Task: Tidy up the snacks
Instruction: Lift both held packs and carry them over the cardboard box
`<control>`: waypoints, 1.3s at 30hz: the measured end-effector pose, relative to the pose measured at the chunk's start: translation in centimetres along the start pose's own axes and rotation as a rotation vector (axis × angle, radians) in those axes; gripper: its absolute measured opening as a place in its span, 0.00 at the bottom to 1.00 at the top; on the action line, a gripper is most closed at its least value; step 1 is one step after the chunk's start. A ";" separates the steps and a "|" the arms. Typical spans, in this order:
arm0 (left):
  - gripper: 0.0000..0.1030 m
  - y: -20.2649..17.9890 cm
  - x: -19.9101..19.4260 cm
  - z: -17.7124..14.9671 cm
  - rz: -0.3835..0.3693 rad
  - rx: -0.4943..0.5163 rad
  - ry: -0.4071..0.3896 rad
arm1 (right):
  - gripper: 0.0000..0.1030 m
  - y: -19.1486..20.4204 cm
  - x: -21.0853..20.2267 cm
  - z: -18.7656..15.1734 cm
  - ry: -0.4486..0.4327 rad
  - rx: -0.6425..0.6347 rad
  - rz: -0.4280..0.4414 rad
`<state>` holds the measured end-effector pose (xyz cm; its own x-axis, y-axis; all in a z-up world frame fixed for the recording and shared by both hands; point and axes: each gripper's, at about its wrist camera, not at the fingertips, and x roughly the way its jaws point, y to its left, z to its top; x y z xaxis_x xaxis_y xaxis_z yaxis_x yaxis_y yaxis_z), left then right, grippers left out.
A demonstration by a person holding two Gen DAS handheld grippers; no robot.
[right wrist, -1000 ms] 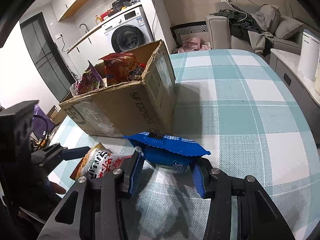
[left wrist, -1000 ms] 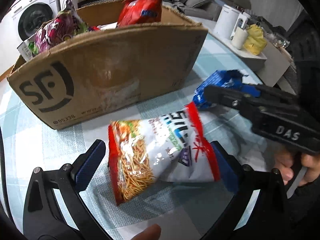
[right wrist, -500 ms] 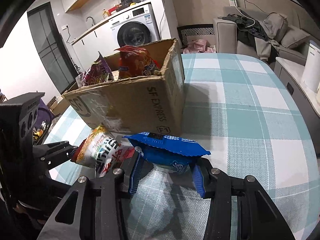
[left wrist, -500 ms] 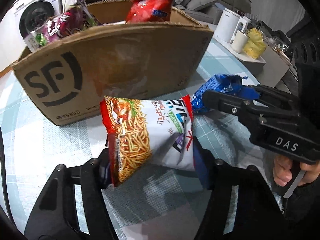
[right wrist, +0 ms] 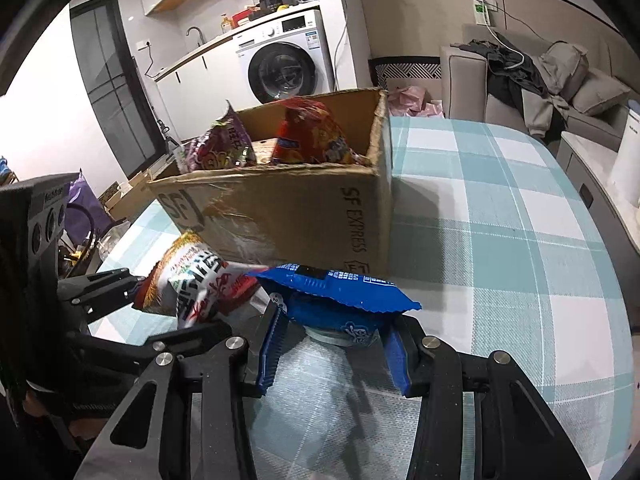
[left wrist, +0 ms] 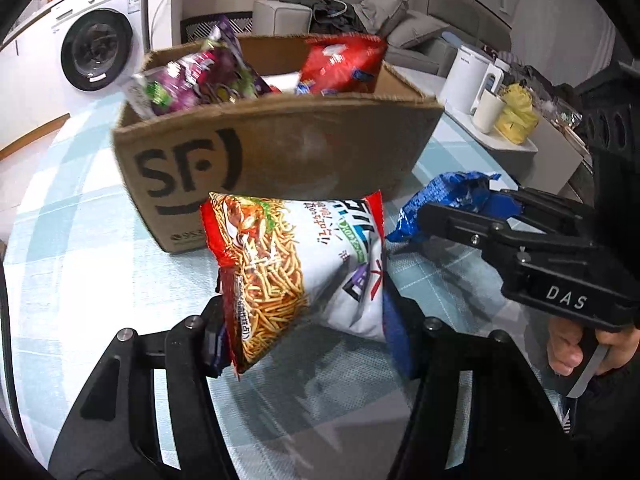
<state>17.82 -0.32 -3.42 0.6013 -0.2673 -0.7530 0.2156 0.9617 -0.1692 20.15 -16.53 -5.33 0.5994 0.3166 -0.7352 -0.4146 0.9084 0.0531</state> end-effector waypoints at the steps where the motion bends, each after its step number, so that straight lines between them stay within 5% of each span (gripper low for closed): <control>1: 0.56 0.3 -0.6 0.0 0.002 -0.002 -0.009 | 0.44 0.2 -0.2 0.1 -0.004 -0.005 0.002; 26: 0.56 6.5 -13.7 5.0 0.082 -0.023 -0.241 | 0.44 4.1 -5.1 5.9 -0.159 -0.062 0.046; 39: 0.56 7.1 -12.7 10.2 0.104 -0.016 -0.246 | 0.44 4.6 -4.8 9.3 -0.198 -0.043 0.060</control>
<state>19.57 9.27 11.44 0.7887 -0.1723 -0.5901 0.1323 0.9850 -0.1108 21.71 -11.37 4.70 0.6938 0.4207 -0.5845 -0.4798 0.8753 0.0604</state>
